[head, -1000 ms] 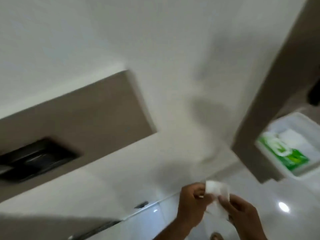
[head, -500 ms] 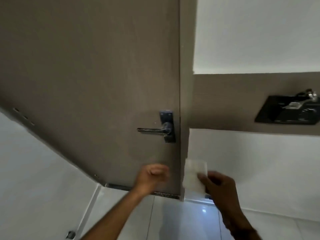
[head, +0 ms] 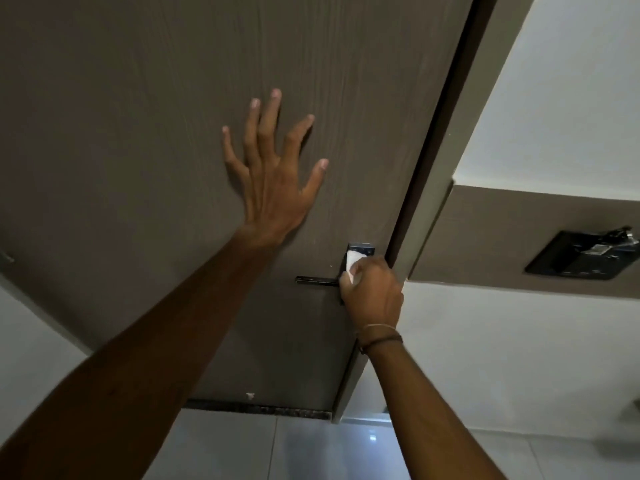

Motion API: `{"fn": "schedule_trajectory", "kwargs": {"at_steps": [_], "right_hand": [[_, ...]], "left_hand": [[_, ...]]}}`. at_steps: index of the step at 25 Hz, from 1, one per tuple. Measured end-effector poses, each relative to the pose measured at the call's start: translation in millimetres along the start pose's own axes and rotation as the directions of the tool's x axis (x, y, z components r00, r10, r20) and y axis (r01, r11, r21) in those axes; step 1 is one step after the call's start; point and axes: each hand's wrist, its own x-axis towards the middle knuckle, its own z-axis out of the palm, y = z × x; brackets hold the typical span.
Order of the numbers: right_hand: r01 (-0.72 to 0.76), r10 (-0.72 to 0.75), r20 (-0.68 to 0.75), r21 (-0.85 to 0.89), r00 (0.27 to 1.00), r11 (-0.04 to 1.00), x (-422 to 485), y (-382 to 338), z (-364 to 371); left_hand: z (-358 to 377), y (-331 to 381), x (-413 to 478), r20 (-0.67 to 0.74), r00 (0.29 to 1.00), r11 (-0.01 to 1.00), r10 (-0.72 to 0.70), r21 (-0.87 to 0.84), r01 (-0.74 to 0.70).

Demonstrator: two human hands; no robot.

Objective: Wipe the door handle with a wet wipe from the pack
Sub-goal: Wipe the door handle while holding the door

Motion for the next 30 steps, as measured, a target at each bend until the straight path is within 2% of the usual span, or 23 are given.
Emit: {"fn": "schedule_trajectory", "kwargs": {"at_steps": [3,5,8,12,14,15,16,17,19,20,21,22,24,25,27,30], "right_hand": [[0.081,-0.073,0.074,-0.110,0.995,0.991,-6.7,4.8,8.8],[0.192,-0.169,0.153,-0.156,0.974,0.969,-10.7,12.0,10.8],[0.391,-0.281,0.351,-0.298,0.893,0.871,-8.5,29.4,8.8],[0.573,-0.405,0.427,-0.415,0.808,0.706,0.4,33.8,12.4],[0.701,-0.498,0.504,-0.398,0.706,0.592,9.5,32.7,19.3],[0.736,-0.505,0.549,-0.379,0.666,0.561,13.1,34.7,19.7],[0.745,-0.515,0.552,-0.363,0.656,0.560,16.3,38.3,18.1],[0.721,-0.530,0.506,-0.337,0.681,0.605,17.3,44.7,17.2],[0.539,-0.462,0.352,-0.162,0.814,0.827,9.1,54.0,13.9],[0.366,-0.356,0.254,0.010,0.899,0.931,1.0,53.3,13.7],[0.168,-0.199,0.152,0.193,0.968,0.967,-7.5,50.2,17.3],[0.011,-0.030,0.052,0.341,0.998,0.940,-12.7,44.3,24.2],[-0.167,0.230,-0.074,0.481,0.970,0.861,-16.8,34.0,40.2],[-0.250,0.342,-0.063,0.562,0.937,0.788,-16.0,31.8,44.9],[-0.378,0.485,0.057,0.709,0.873,0.596,-10.9,32.2,48.5],[-0.468,0.527,0.221,0.790,0.821,0.397,-6.1,42.6,50.6]], "left_hand": [[27.7,-14.5,9.0,-0.072,0.995,0.998,0.068,0.019,-0.067],[45.1,-25.0,8.7,-0.147,0.982,0.992,0.121,0.038,-0.117],[65.3,-35.6,8.4,-0.262,0.951,0.986,0.163,0.075,-0.148],[80.2,-39.0,9.6,-0.351,0.920,0.985,0.172,0.064,-0.160],[82.9,-39.4,10.0,-0.383,0.907,0.984,0.174,0.040,-0.172],[83.0,-39.6,9.8,-0.392,0.902,0.983,0.180,0.034,-0.181],[82.4,-38.9,9.5,-0.396,0.900,0.982,0.184,0.034,-0.186],[81.7,-37.9,9.2,-0.400,0.898,0.982,0.185,0.035,-0.186],[80.5,-37.2,8.2,-0.402,0.898,0.983,0.177,0.039,-0.177],[79.8,-37.2,7.7,-0.402,0.899,0.984,0.173,0.042,-0.171],[79.4,-36.8,7.5,-0.405,0.898,0.985,0.172,0.046,-0.168],[79.3,-36.4,7.5,-0.410,0.896,0.985,0.172,0.048,-0.167],[79.4,-35.1,8.8,-0.422,0.890,0.984,0.174,0.043,-0.172],[79.9,-34.6,8.7,-0.427,0.887,0.984,0.174,0.045,-0.171],[81.0,-34.2,8.3,-0.438,0.882,0.984,0.176,0.063,-0.165],[82.3,-33.7,9.5,-0.456,0.873,0.985,0.173,0.065,-0.161]]}}
